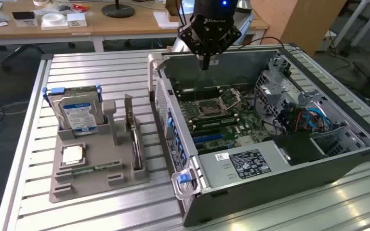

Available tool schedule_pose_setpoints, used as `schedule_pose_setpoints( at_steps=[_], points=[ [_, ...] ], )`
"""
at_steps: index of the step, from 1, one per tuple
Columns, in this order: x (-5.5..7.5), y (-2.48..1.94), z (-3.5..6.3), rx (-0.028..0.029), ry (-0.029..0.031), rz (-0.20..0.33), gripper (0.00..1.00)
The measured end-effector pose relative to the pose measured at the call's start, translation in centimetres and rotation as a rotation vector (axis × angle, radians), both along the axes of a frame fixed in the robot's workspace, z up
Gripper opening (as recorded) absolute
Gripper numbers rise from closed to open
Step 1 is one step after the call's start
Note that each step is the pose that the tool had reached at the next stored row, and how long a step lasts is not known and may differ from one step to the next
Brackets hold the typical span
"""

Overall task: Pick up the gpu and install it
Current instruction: 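Reach for the gpu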

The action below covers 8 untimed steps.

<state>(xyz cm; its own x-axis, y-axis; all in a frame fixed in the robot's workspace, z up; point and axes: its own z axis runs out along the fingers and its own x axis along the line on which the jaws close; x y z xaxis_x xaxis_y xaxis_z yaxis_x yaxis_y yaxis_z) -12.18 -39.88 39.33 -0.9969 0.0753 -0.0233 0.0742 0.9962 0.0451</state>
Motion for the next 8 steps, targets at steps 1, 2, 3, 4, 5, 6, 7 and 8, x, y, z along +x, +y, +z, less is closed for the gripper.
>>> schedule_pose_setpoints(
  at_steps=[1, 2, 3, 4, 5, 6, 7, 8],
  points=[
    [0.00, 0.00, 0.00, 0.0000, 0.0000, 0.000, 0.11],
    [0.01, 0.00, 0.00, 0.0000, 0.0001, 0.000, 0.11],
    [0.00, 0.00, 0.00, 0.0000, 0.0000, 0.000, 0.11],
    [0.00, 0.00, 0.00, 0.0000, 0.0000, 0.000, 0.11],
    [0.00, 0.00, 0.00, 0.0000, 0.0000, 0.000, 0.11],
    [0.00, 0.00, 0.00, -0.0001, 0.0001, 0.000, 0.11],
    [0.00, 0.00, 0.00, 0.0000, 0.0001, 0.000, 0.11],
    [0.00, 0.00, 0.00, 0.0000, 0.0000, 0.000, 0.11]
  ],
)
